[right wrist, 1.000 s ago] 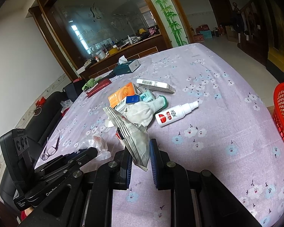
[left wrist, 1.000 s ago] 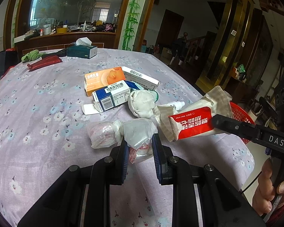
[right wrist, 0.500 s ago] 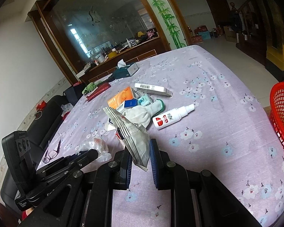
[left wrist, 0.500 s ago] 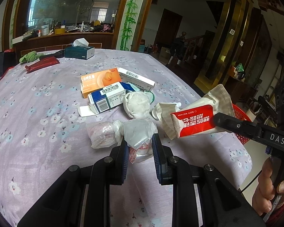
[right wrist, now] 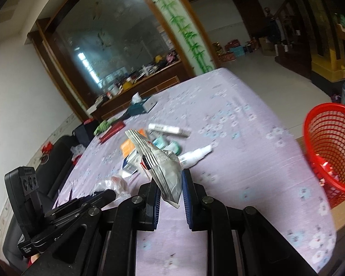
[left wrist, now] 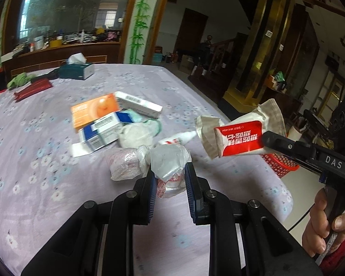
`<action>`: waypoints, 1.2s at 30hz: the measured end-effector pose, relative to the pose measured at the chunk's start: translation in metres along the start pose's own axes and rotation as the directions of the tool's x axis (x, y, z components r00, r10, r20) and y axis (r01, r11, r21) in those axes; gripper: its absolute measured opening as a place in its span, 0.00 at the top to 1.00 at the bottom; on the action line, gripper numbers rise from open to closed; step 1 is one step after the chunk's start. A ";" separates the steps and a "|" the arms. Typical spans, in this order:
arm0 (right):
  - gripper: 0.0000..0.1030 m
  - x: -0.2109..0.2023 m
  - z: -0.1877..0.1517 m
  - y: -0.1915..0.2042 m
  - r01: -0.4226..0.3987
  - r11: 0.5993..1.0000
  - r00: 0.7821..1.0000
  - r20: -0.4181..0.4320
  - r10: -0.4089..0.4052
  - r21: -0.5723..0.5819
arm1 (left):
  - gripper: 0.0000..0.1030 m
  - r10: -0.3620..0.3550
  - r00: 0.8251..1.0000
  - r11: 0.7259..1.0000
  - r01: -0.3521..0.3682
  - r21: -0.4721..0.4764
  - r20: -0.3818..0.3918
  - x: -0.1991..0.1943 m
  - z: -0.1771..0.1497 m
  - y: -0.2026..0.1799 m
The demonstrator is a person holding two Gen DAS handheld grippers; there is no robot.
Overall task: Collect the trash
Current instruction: 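Carry both held bags toward the red wastebasket, then open both tools over the red wastebasket to drop the bags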
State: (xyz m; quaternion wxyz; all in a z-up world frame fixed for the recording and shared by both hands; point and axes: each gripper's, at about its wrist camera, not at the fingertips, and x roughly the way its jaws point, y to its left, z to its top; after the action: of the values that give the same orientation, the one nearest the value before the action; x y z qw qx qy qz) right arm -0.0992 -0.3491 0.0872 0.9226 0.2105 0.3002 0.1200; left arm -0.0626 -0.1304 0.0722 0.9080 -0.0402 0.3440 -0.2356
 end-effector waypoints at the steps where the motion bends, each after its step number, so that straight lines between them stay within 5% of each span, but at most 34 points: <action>1: 0.82 -0.005 0.003 -0.005 0.010 1.000 1.000 0.011 -0.010 0.008 | 0.78 -0.006 1.000 1.000 0.006 0.005 -0.002 0.002 0.003 -0.003; 10: 0.82 -0.065 0.028 -0.070 0.194 0.975 0.968 0.138 -0.207 0.108 | 0.78 -0.136 0.989 0.987 0.140 0.083 -0.057 0.029 0.030 -0.073; 21: 0.82 -0.120 0.037 -0.159 0.347 0.889 0.893 0.182 -0.410 0.299 | 0.78 -0.347 0.926 0.923 0.366 0.122 -0.151 0.089 0.058 -0.192; 28: 0.81 -0.121 0.045 -0.190 0.410 0.843 0.861 0.158 -0.484 0.347 | 0.77 -0.379 0.905 0.901 0.408 0.146 -0.191 0.135 0.061 -0.246; 29: 0.80 -0.119 0.047 -0.193 0.423 0.837 0.855 0.154 -0.495 0.347 | 0.73 -0.378 0.906 0.900 0.408 0.153 -0.192 0.142 0.061 -0.252; 31: 0.79 -0.113 0.050 -0.203 0.461 0.816 0.838 0.131 -0.529 0.349 | 0.43 -0.341 0.921 0.911 0.373 0.174 -0.188 0.156 0.057 -0.260; 34: 0.61 -0.111 0.051 -0.215 0.467 0.801 0.835 0.111 -0.539 0.374 | 0.41 -0.320 0.928 0.917 0.354 0.183 -0.191 0.160 0.051 -0.259; 36: 0.60 -0.117 0.047 -0.214 0.457 0.806 0.837 0.123 -0.532 0.376 | 0.41 -0.318 0.927 0.918 0.353 0.179 -0.200 0.154 0.047 -0.251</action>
State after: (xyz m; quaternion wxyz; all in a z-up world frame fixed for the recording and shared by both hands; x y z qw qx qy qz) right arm -0.1425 -0.5934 0.0820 0.9003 0.2886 0.2552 -0.2026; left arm -0.0323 -0.4273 0.0741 0.8210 0.0180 0.3797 -0.4260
